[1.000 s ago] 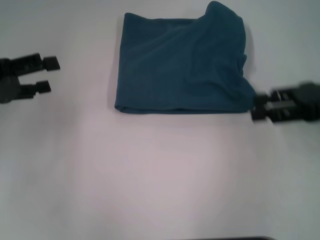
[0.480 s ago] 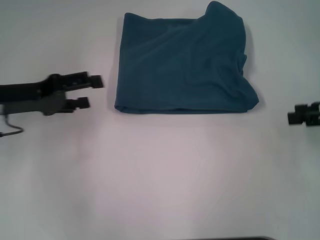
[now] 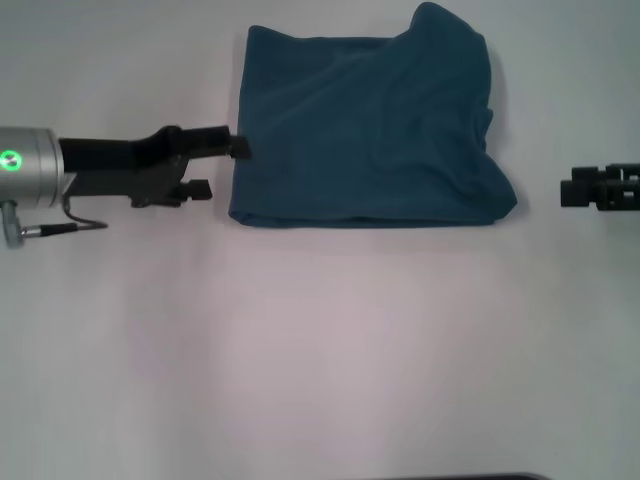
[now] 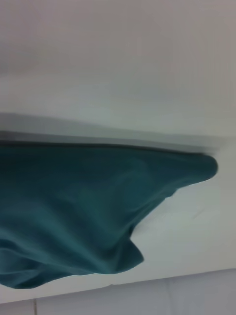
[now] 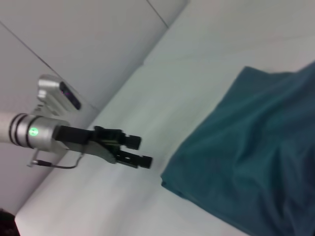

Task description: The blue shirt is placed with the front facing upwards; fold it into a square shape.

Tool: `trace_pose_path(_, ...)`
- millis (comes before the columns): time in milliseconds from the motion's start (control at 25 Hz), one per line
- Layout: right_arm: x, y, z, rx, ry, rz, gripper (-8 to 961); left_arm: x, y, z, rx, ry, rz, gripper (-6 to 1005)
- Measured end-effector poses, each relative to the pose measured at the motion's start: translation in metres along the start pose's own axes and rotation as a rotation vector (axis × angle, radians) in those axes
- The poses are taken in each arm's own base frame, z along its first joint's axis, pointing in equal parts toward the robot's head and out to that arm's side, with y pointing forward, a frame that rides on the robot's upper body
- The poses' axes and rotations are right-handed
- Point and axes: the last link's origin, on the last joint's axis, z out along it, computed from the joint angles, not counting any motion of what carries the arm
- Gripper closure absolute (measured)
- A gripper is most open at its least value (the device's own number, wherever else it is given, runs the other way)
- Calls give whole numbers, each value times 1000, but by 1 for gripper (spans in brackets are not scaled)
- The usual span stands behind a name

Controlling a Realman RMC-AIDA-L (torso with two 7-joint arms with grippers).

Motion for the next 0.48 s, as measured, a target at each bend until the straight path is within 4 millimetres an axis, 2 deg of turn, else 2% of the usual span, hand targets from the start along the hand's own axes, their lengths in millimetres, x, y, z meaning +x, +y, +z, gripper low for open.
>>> trace_pose_path(480, -7, 1, -5, -12, -70, -20, 246, 8, 1, 19, 35, 40, -12, 53)
